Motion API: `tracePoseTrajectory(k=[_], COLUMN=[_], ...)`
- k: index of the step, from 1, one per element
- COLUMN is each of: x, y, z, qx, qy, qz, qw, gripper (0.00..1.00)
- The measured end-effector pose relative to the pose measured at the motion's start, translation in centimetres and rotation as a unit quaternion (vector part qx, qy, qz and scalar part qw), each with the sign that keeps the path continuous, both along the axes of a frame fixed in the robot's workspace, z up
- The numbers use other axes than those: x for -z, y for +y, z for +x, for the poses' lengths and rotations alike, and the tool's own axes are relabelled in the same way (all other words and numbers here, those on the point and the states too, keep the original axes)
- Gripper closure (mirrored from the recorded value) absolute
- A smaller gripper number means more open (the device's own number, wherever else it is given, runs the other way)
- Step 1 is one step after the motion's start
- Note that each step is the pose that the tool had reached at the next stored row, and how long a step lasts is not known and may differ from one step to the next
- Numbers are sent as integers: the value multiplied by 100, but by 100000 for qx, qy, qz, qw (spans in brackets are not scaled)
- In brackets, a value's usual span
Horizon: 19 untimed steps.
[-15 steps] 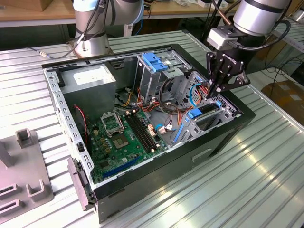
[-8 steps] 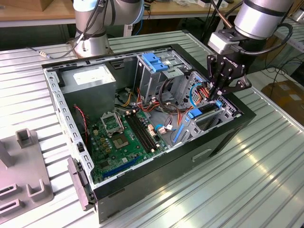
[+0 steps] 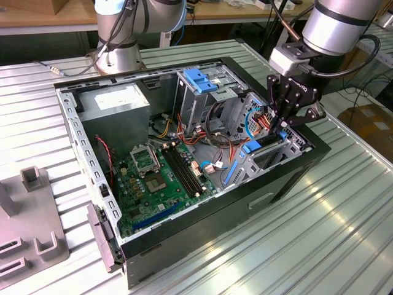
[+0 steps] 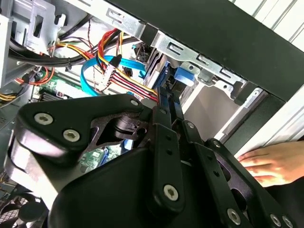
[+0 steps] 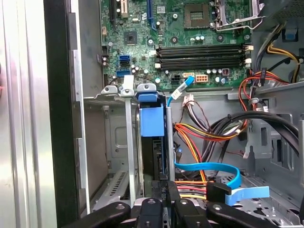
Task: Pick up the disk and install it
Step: 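Insert the first disk wire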
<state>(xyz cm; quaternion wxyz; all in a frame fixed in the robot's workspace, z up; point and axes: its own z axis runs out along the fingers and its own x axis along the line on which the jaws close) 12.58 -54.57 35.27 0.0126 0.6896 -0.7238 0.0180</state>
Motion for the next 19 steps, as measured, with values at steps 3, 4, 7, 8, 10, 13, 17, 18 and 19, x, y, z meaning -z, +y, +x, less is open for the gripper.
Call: tracePoseTrajectory(k=[3, 4, 7, 8, 10, 13, 17, 18, 19], x=[13, 18, 34, 45, 67, 80, 112, 121, 121], y=[-1, -1, 0, 0, 0, 0, 0, 0, 0], z=[-3, -3, 3, 3, 2, 2, 2, 0, 0], qx=[-195, -222, -165, -166, -165, -167, -166, -165, -162], qy=[-1, 0, 0, -4, -63, -75, -79, -79, -76], qz=[12, 7, 5, 10, 6, -8, 7, 9, 4], qw=[100000, 100000, 100000, 100000, 100000, 100000, 100000, 100000, 100000], gripper=[84, 84, 84, 84, 84, 84, 84, 84, 84])
